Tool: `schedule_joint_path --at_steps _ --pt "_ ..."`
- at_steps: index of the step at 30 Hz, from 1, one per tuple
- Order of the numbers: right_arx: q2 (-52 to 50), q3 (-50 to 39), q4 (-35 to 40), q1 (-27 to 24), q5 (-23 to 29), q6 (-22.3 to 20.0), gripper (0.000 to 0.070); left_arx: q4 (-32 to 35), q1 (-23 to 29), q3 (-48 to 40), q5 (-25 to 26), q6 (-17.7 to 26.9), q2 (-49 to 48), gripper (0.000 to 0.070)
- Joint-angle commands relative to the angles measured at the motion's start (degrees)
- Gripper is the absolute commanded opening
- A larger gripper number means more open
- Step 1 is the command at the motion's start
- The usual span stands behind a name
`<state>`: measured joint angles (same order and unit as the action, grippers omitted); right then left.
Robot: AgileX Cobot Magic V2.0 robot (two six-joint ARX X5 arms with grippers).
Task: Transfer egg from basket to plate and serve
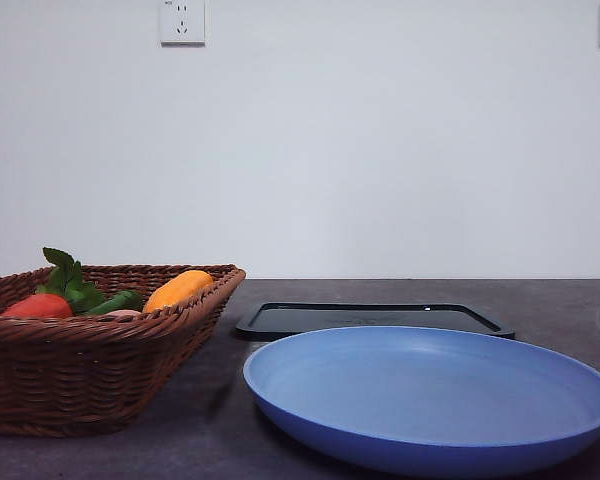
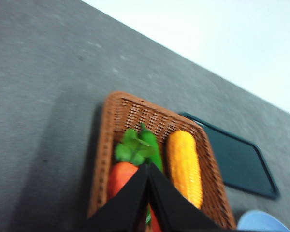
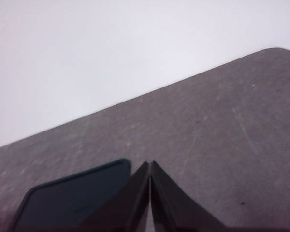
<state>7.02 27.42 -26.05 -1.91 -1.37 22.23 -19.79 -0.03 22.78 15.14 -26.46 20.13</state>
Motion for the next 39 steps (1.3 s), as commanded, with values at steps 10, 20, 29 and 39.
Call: schedule_joint_path --at_steps 10,20,29,39 --pt "14.0 8.8 -11.2 0.3 -9.7 -4.9 0.0 -10.0 -0.4 14.9 10.3 9.7 15.3 0.0" --pt "25.2 10.9 -13.9 0.8 -17.0 -7.9 0.0131 -12.0 -2.0 19.0 18.9 11.1 21.2 0.009" --pt "30.0 10.9 -13.6 0.9 -16.6 -8.0 0.026 -11.9 -2.0 19.0 19.4 8.9 21.8 0.0297" --pt "44.8 10.9 -13.1 6.2 -16.6 -8.2 0.026 -12.0 -3.2 19.1 19.6 8.1 21.8 0.0297"
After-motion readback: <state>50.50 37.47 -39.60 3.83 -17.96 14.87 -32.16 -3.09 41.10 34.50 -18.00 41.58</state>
